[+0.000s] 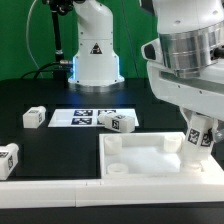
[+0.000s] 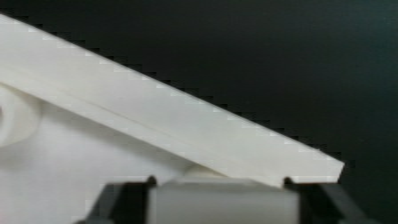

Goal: Assemble one leg

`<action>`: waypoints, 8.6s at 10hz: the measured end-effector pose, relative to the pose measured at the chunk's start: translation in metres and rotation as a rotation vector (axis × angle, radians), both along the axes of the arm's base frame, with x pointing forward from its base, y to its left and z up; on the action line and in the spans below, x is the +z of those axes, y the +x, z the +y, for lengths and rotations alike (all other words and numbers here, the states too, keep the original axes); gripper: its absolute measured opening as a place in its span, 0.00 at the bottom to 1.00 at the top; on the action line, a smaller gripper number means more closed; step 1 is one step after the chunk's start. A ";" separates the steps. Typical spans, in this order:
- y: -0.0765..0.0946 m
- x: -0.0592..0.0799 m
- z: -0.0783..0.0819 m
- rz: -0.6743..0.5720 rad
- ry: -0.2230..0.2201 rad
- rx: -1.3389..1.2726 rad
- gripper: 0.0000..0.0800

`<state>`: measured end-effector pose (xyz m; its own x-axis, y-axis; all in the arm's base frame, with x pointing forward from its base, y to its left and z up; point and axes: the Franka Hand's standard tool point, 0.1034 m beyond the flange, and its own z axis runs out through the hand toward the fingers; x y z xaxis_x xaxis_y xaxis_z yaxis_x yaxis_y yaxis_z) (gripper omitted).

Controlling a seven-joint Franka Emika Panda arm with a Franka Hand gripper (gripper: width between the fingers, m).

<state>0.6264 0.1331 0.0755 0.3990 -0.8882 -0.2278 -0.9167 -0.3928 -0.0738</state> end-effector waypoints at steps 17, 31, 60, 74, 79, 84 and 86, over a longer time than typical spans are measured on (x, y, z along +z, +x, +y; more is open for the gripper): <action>-0.006 0.000 -0.010 -0.232 -0.057 1.107 0.81; 0.017 -0.007 -0.022 -0.028 -0.013 0.193 0.36; 0.010 -0.006 -0.012 -0.030 -0.093 0.103 0.36; 0.015 -0.002 -0.021 -0.174 -0.080 0.877 0.81; 0.015 -0.002 -0.023 -0.197 -0.088 1.049 0.48; 0.015 -0.002 -0.021 -0.105 -0.115 0.543 0.36; 0.014 -0.002 -0.019 -0.033 -0.108 0.148 0.36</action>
Offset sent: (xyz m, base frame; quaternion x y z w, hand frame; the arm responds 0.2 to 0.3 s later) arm 0.0000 0.0000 0.0000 0.0000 0.0000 -0.0650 0.9979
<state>0.6402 0.1145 0.0739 0.5330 -0.8377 -0.1189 -0.8459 -0.5307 -0.0531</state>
